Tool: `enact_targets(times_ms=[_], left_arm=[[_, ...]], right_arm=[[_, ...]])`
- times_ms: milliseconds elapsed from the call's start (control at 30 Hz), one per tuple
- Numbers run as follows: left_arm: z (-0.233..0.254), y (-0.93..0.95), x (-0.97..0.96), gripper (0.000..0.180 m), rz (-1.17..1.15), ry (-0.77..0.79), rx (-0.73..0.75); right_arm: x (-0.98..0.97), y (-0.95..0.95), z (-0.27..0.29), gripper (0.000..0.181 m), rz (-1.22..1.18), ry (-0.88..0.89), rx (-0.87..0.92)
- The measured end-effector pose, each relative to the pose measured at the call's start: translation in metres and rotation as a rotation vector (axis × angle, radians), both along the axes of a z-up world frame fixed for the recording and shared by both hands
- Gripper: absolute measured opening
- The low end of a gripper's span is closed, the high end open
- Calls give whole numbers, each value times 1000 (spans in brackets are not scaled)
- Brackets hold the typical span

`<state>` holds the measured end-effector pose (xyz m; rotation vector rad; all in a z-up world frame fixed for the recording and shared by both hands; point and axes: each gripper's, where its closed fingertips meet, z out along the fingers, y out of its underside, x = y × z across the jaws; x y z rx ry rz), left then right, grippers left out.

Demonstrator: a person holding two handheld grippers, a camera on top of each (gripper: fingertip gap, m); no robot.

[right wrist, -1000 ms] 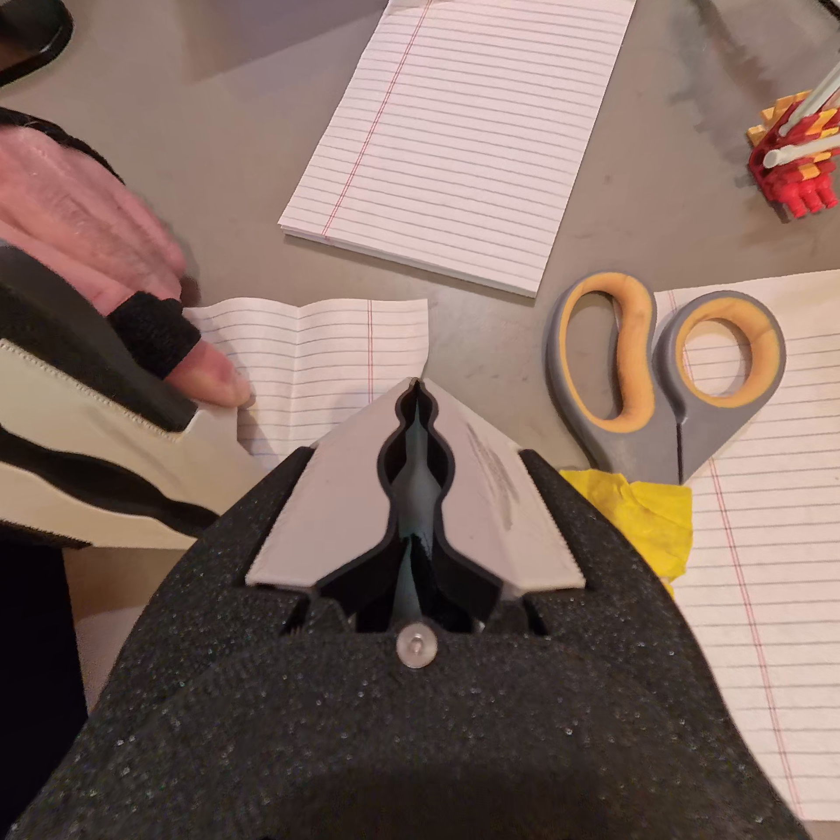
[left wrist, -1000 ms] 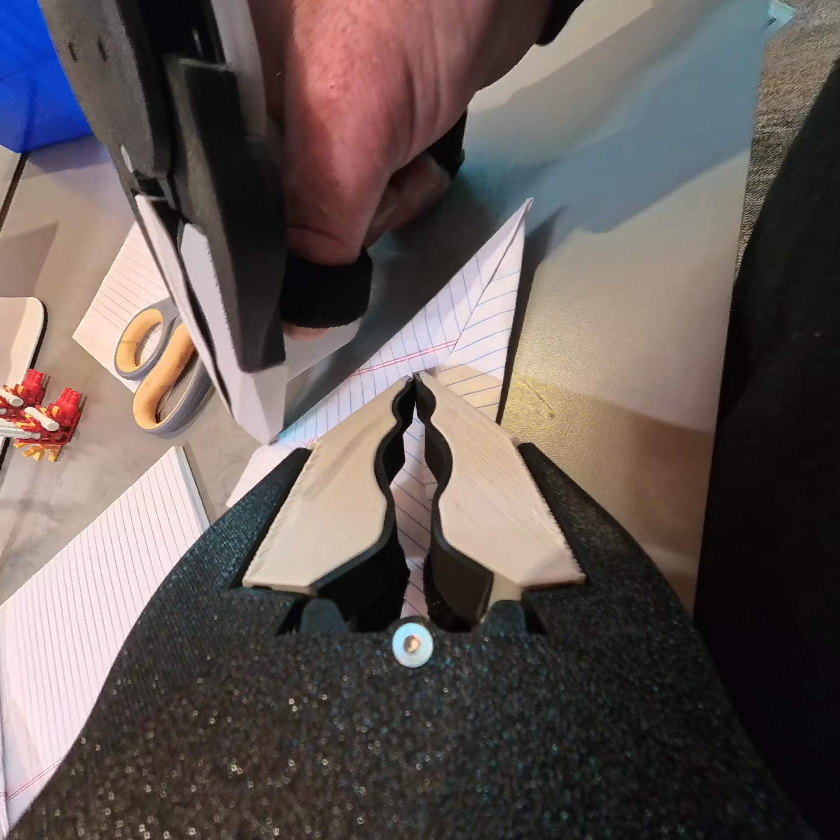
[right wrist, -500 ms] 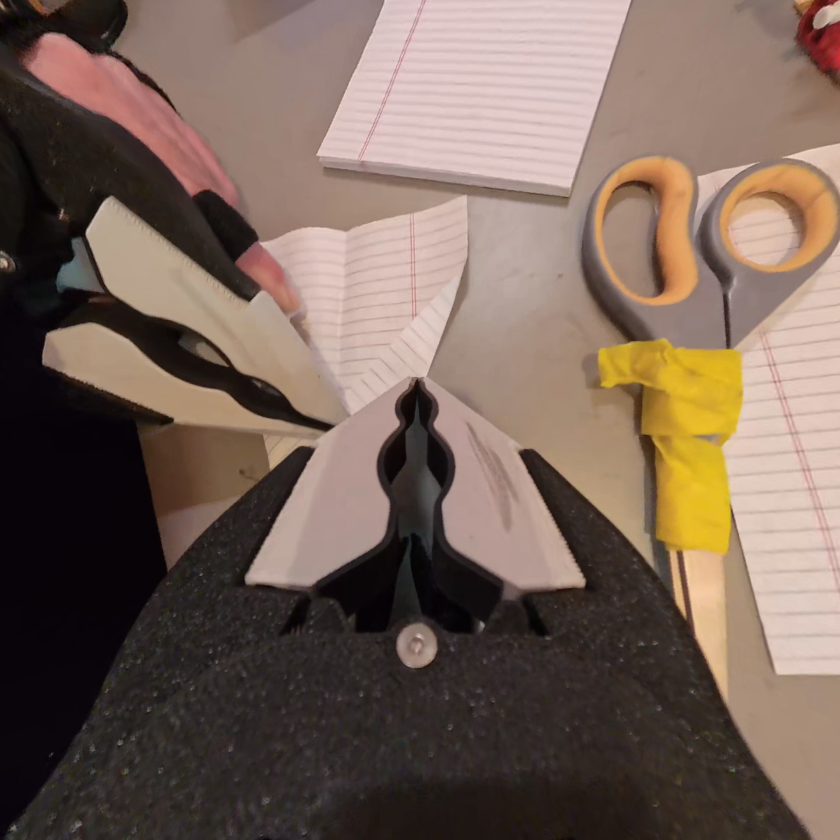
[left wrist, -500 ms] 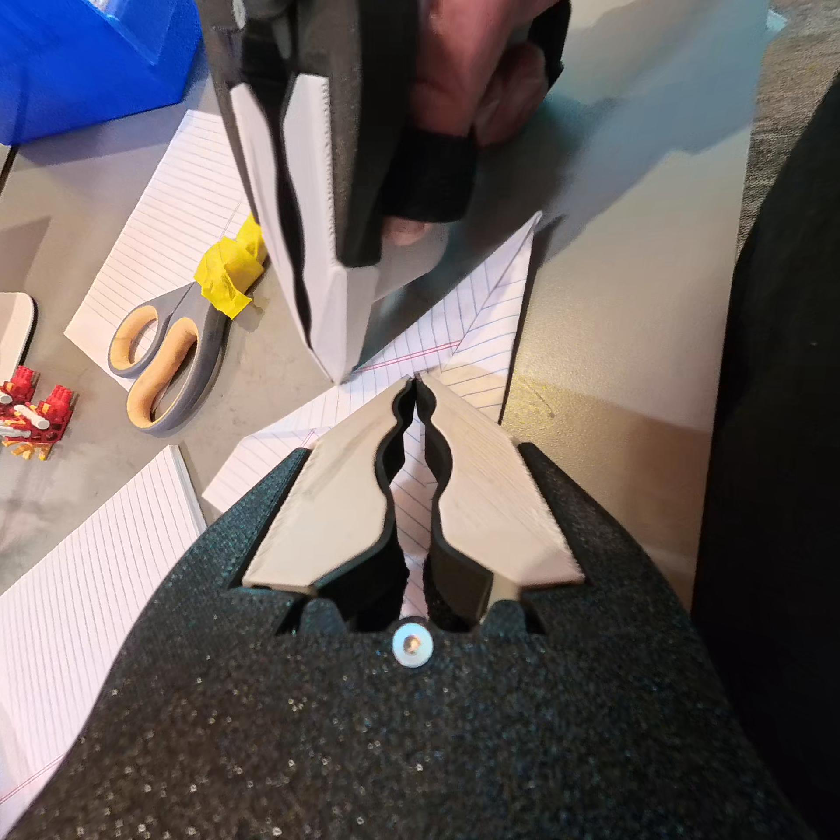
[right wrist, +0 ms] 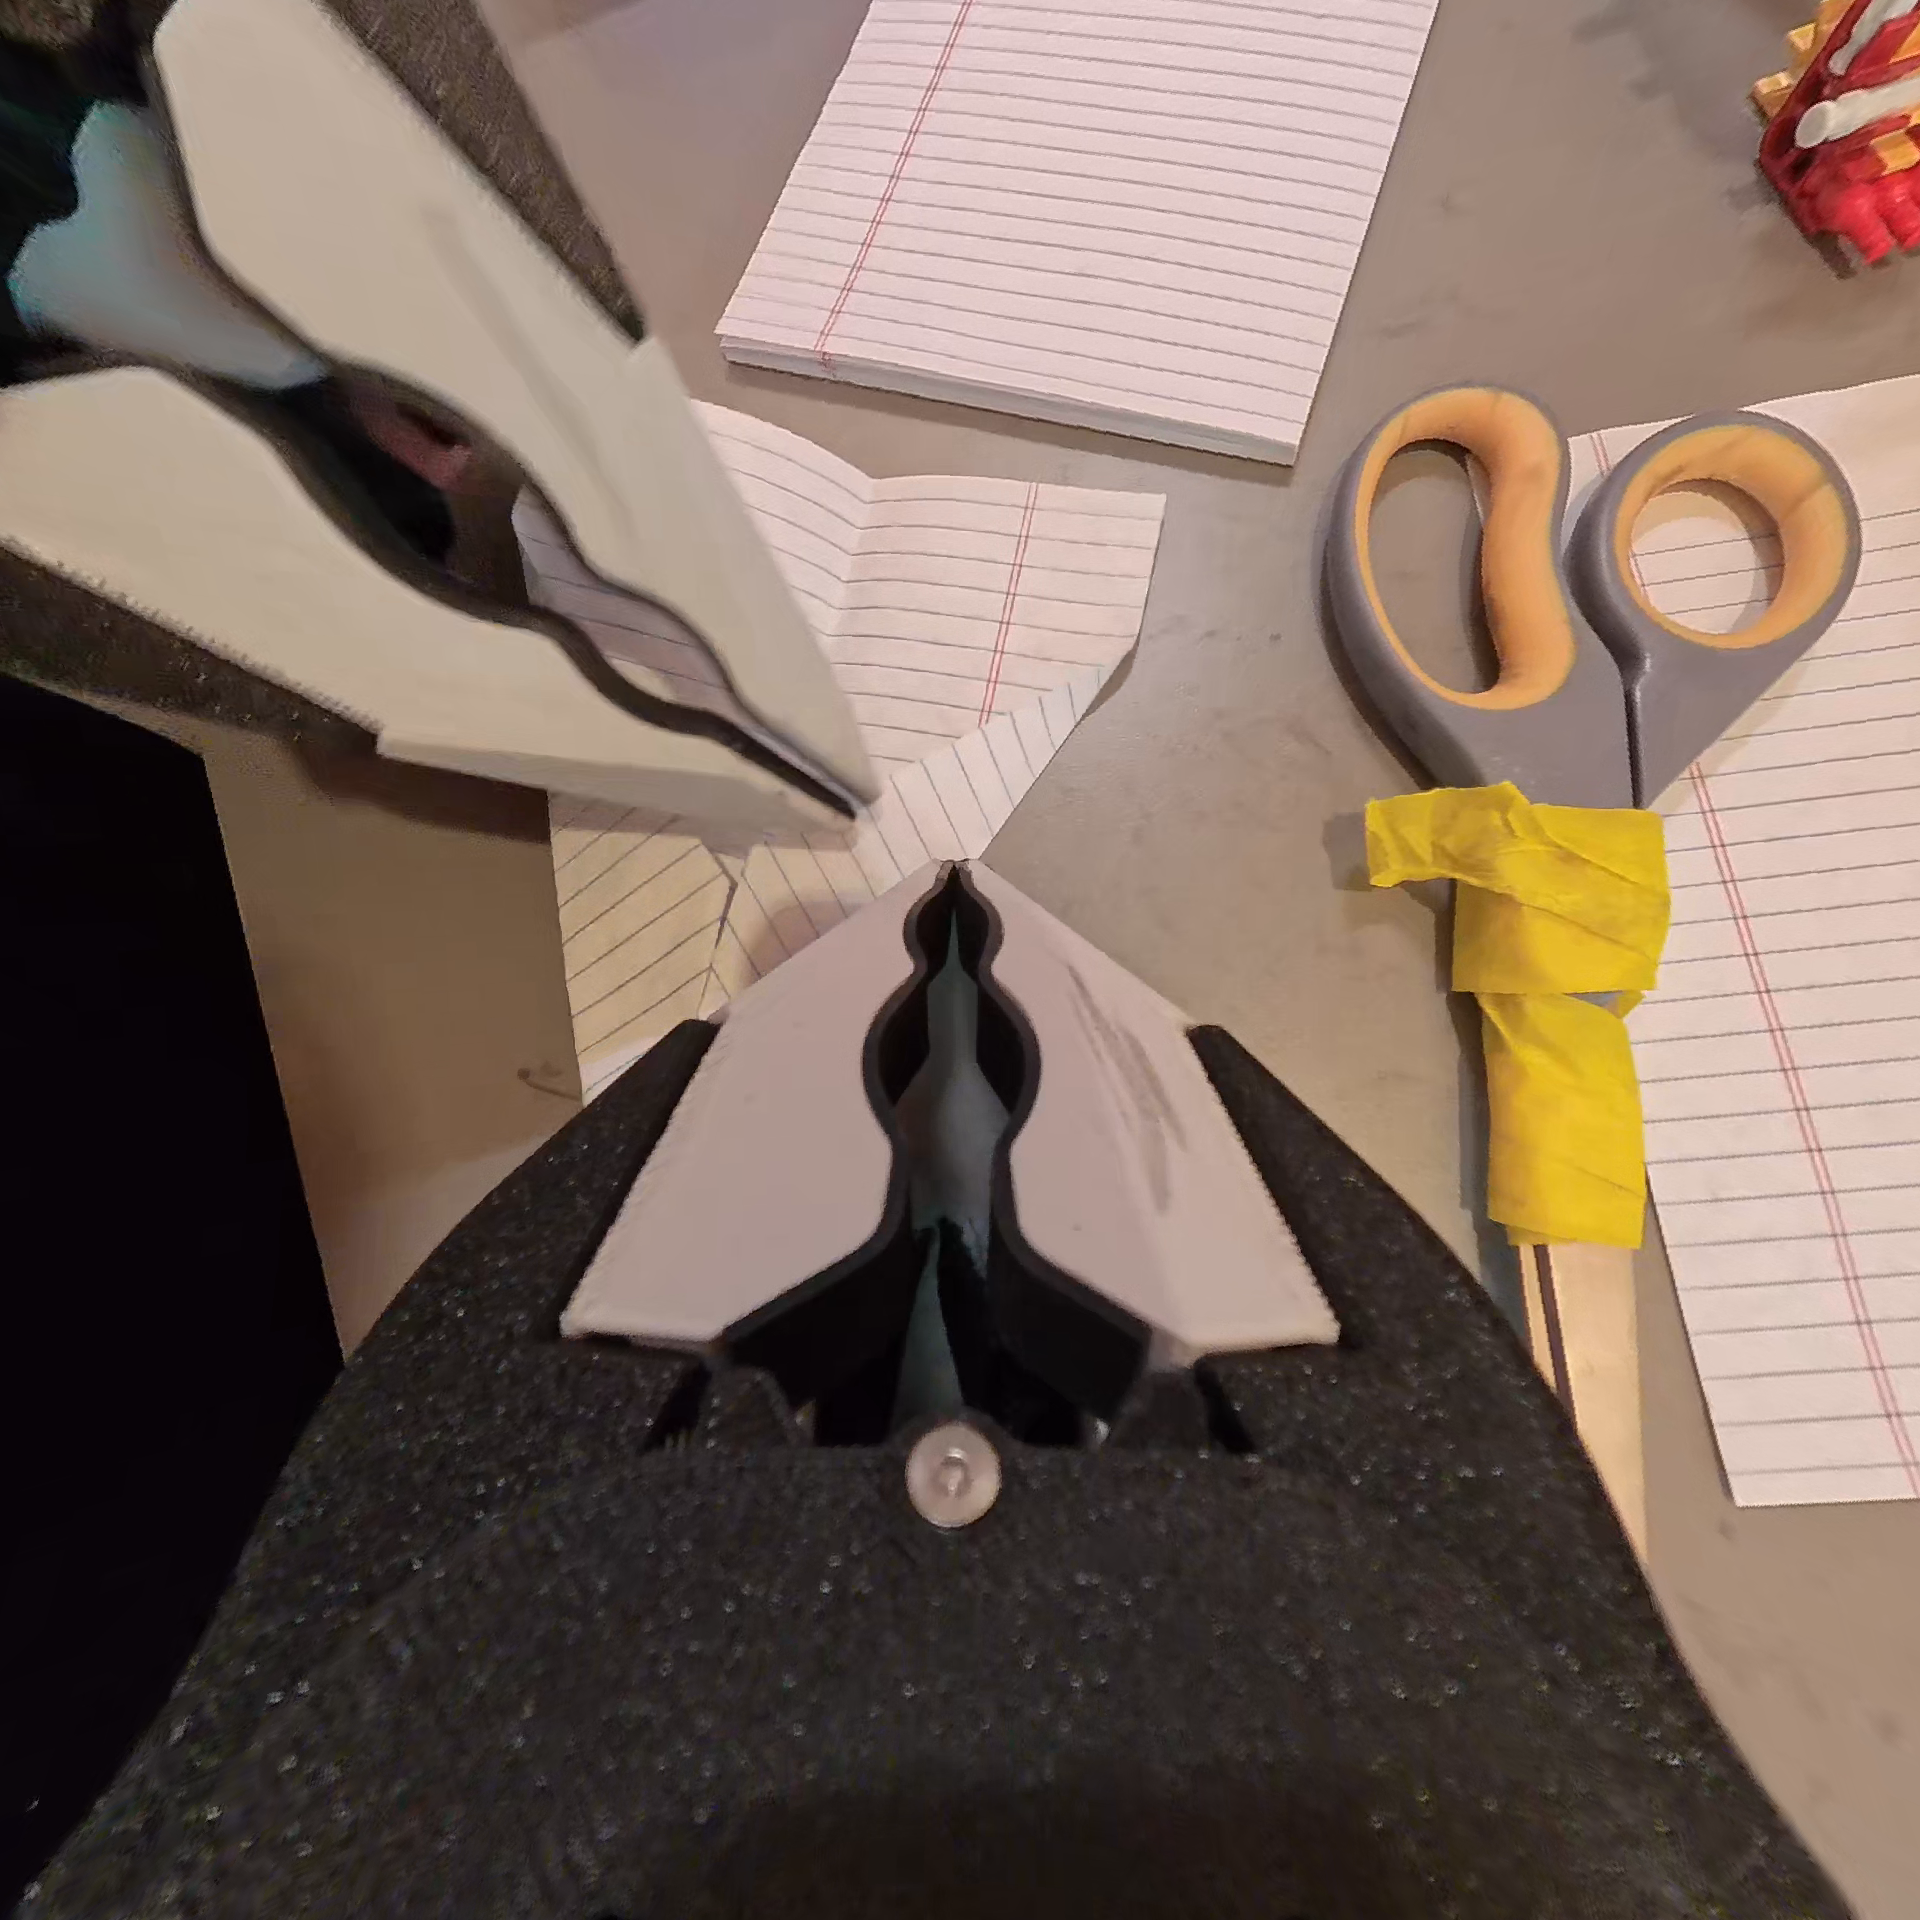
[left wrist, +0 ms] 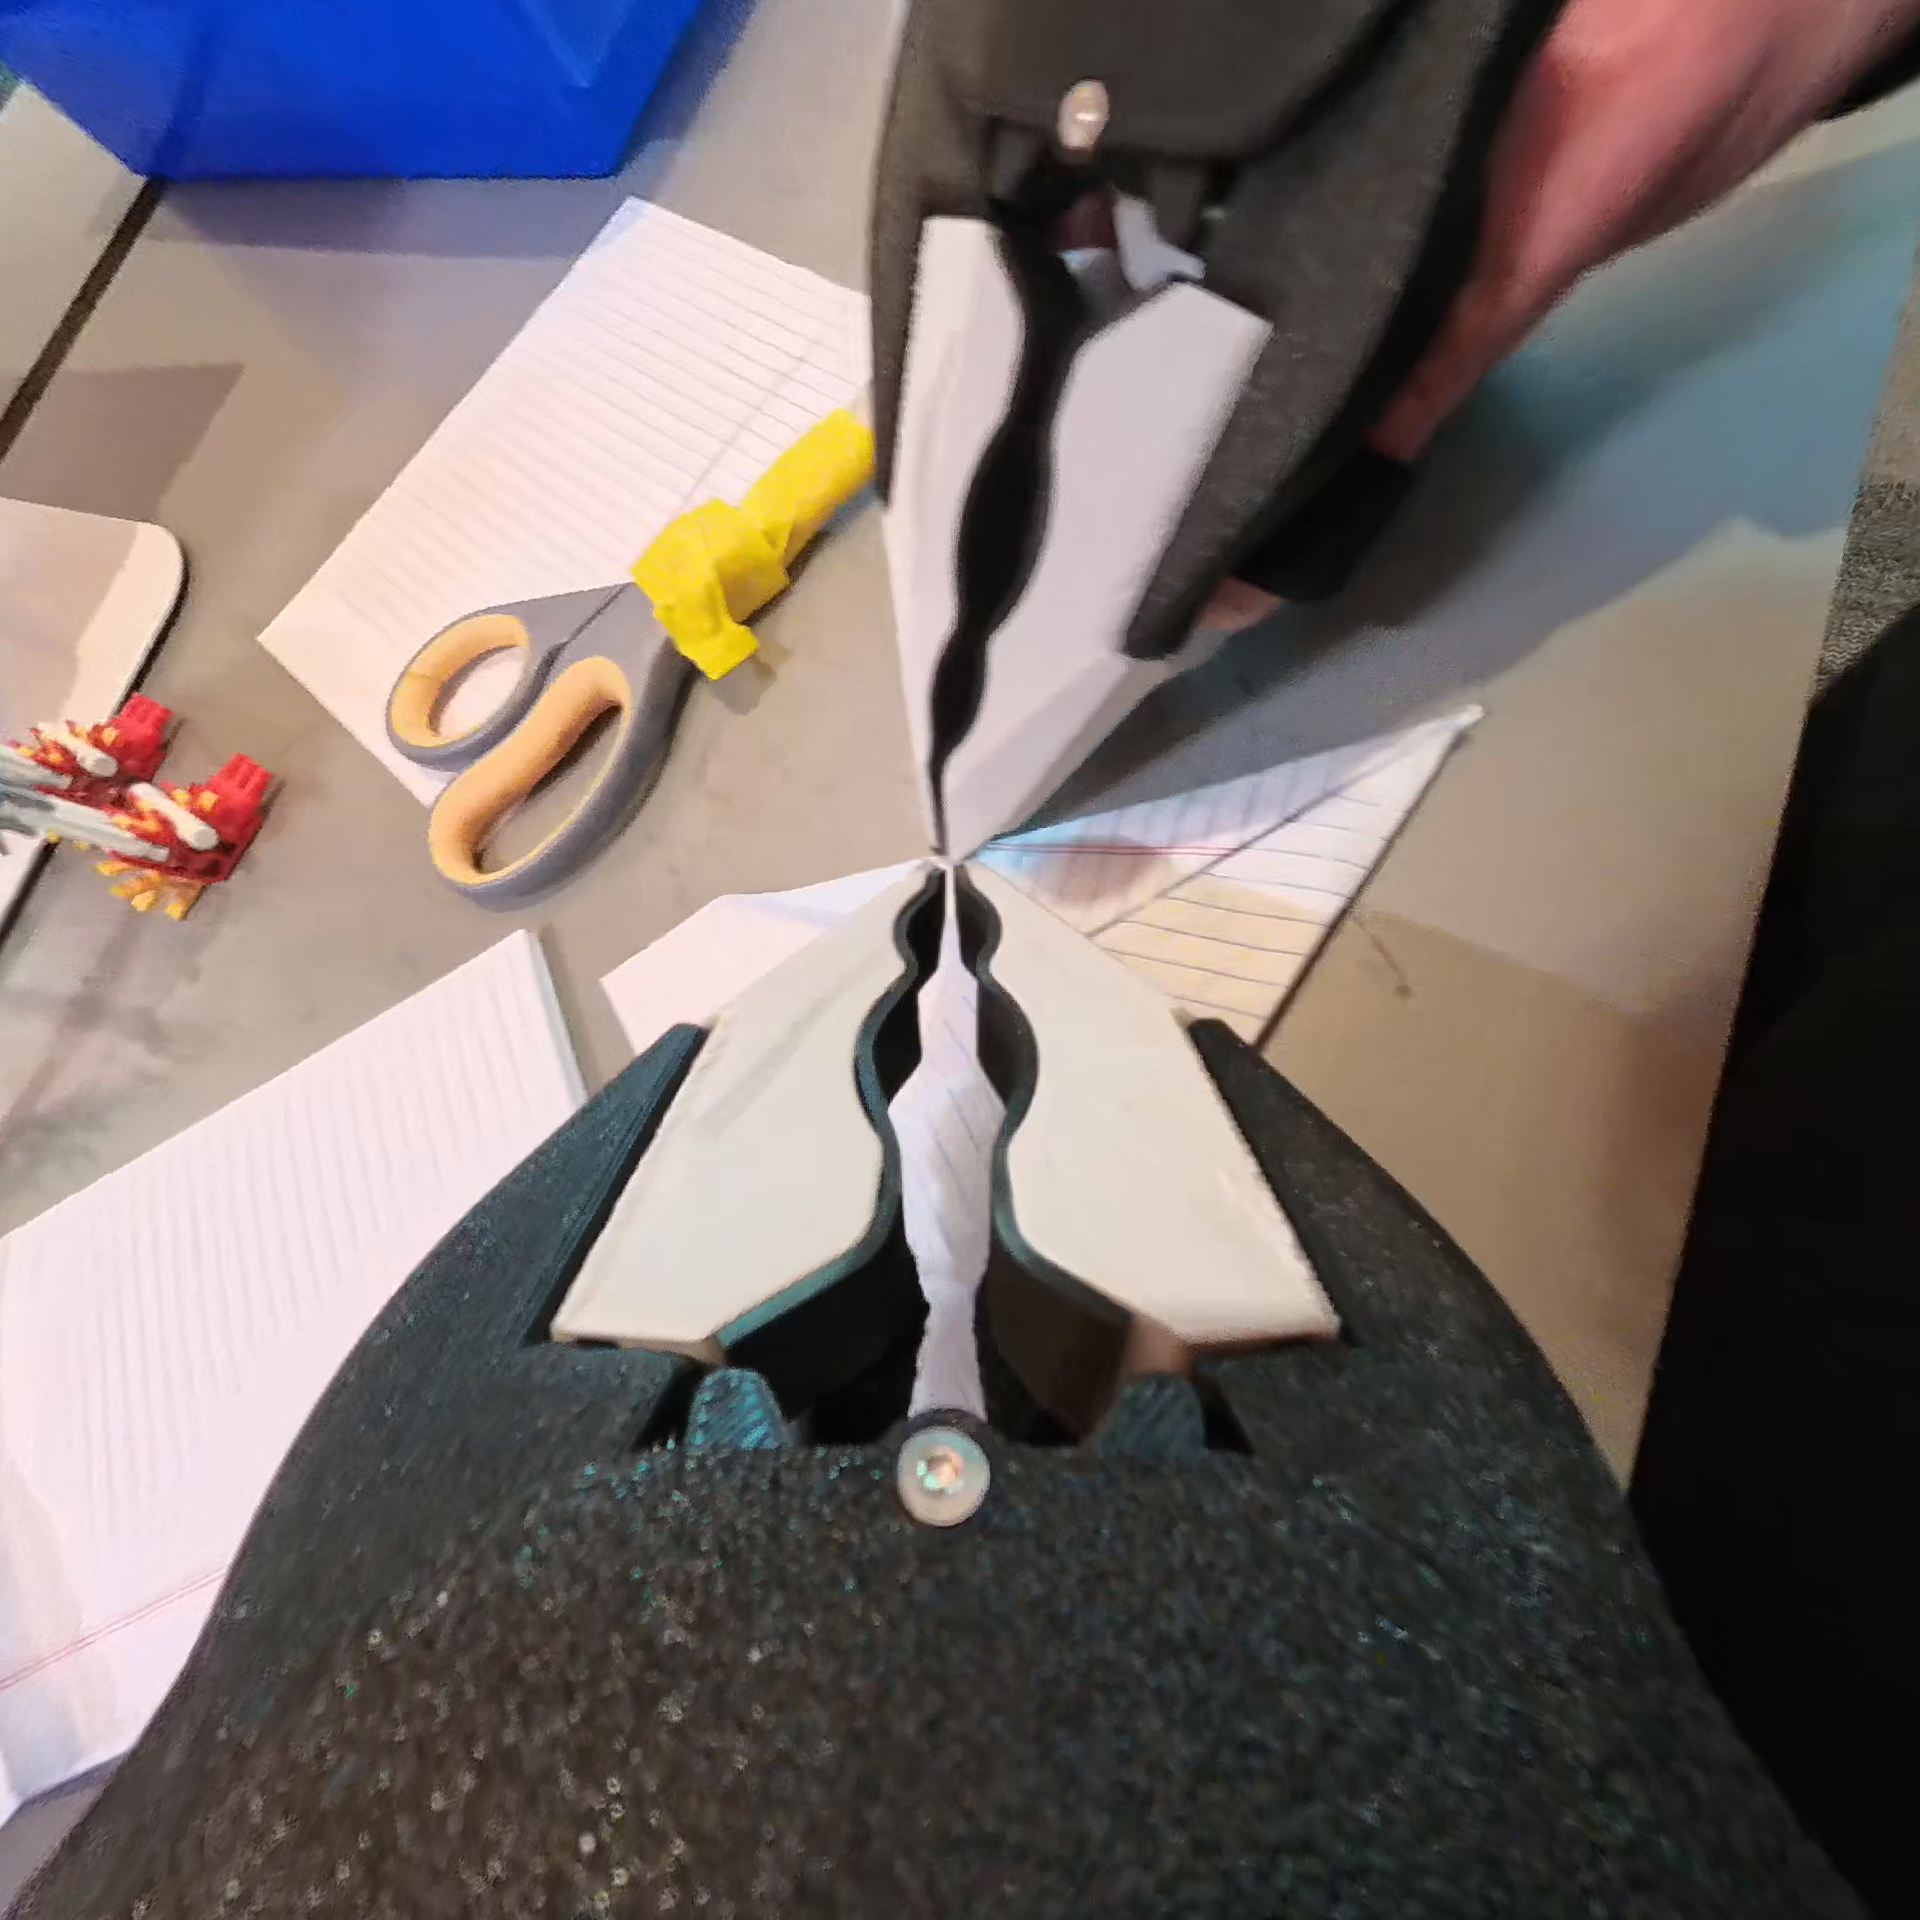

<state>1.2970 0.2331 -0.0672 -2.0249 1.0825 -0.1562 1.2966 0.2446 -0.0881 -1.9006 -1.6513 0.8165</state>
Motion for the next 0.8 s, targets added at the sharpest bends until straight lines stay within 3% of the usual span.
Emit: enact_targets(times_ms=[300,800], left_arm=[[-22,21,-8,1,21,98,-76],[-22,24,-10,0,21,81,5]], right_arm=[[0,0,0,0,1,-1,15],[8,-11,0,0,49,-5,60]])
